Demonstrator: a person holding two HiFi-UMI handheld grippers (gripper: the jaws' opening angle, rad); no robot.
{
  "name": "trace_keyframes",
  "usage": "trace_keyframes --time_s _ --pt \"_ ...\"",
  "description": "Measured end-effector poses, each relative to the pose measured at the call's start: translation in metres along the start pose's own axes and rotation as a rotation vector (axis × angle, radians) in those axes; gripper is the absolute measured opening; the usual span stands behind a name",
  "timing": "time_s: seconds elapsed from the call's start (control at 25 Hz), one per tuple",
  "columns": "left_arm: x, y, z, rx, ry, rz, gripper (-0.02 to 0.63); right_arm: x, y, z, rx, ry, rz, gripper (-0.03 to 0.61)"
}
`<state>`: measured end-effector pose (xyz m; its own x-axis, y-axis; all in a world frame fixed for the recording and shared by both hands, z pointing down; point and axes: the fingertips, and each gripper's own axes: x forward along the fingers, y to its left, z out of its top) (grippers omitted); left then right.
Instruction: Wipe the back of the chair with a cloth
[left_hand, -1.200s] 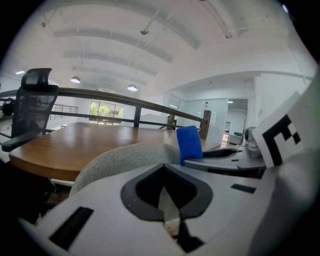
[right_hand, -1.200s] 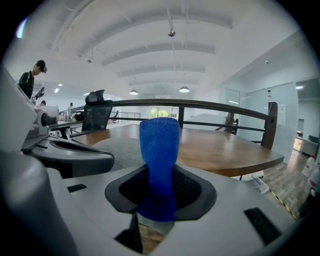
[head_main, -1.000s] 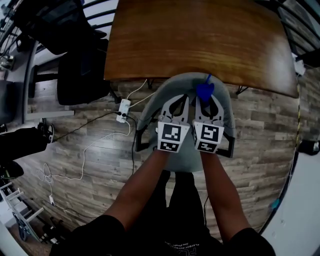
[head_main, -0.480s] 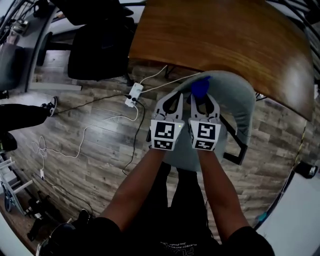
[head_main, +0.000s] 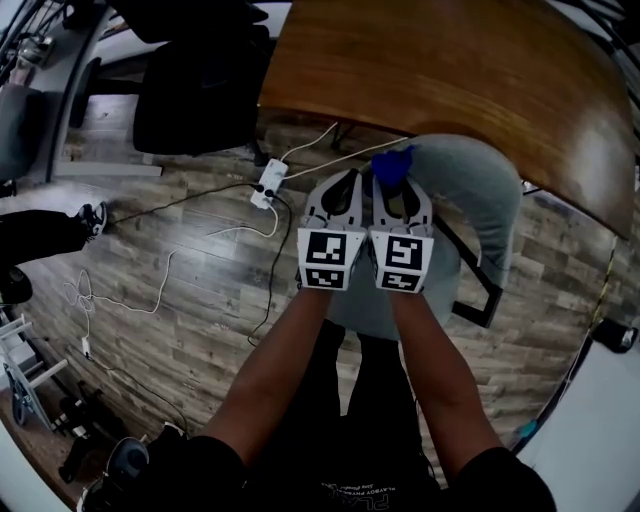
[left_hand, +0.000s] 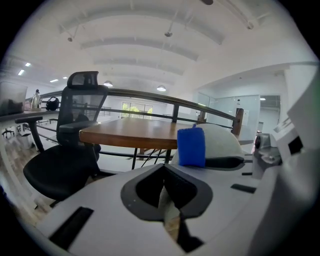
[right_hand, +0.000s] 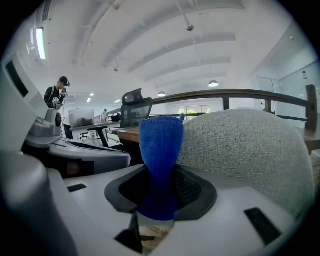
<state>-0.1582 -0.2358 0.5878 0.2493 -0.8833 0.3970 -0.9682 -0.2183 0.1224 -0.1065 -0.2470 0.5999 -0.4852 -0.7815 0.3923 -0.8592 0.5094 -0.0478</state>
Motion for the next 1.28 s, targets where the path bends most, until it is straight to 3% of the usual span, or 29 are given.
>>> trace_keyframes --time_s 0.76,1.28 --pt "0.031 -0.064 -0.008 0.092 0.014 -0.13 0.003 -0.015 -0.071 -0.011 0.043 -0.018 -0.138 0.135" --pt "0.054 -0.125 -0.015 0.148 0.022 -0.235 0.003 -0.05 -0.146 -0.032 0.131 -0.032 -0.299 0.135"
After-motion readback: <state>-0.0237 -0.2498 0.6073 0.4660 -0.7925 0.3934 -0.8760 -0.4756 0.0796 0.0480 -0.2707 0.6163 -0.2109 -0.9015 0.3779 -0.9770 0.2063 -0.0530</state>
